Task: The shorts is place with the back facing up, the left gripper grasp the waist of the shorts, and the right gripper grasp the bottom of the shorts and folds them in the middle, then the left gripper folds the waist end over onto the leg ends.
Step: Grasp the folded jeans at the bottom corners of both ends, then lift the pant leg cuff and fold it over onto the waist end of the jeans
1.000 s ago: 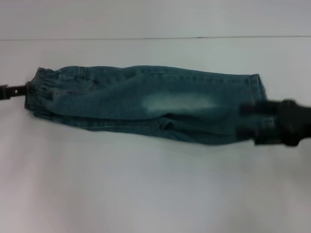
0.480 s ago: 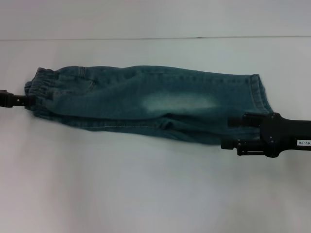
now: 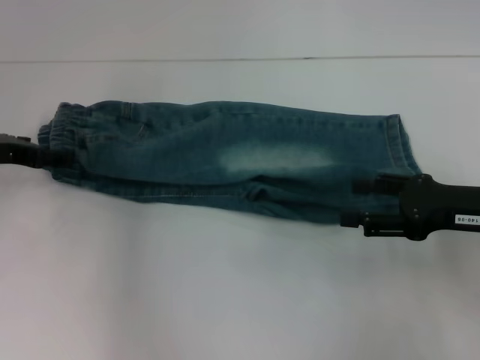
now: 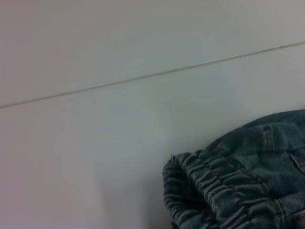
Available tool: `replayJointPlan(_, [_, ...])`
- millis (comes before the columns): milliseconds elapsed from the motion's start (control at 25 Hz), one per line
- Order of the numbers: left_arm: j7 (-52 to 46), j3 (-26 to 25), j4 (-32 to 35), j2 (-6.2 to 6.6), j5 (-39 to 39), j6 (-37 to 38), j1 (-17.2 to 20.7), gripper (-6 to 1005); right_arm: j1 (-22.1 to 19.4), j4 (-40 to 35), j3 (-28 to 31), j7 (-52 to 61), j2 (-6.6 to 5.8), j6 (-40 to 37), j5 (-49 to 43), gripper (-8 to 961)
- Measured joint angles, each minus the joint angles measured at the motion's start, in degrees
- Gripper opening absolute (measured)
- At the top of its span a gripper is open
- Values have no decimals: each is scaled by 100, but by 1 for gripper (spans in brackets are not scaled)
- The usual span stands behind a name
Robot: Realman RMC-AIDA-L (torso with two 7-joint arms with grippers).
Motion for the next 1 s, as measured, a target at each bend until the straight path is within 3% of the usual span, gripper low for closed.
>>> replayJointPlan(640, [46, 63, -240, -17, 10, -239, -120, 826, 34, 128, -28, -62, 41, 156, -21, 871])
replayJointPlan(880, [78, 406, -285, -66, 6, -227, -163, 807, 37, 224, -39, -149, 41, 241, -23, 870])
replayJointPlan(1000, [87, 464, -146, -160, -2, -327, -102, 671, 35, 270, -39, -171, 41, 276, -23, 869])
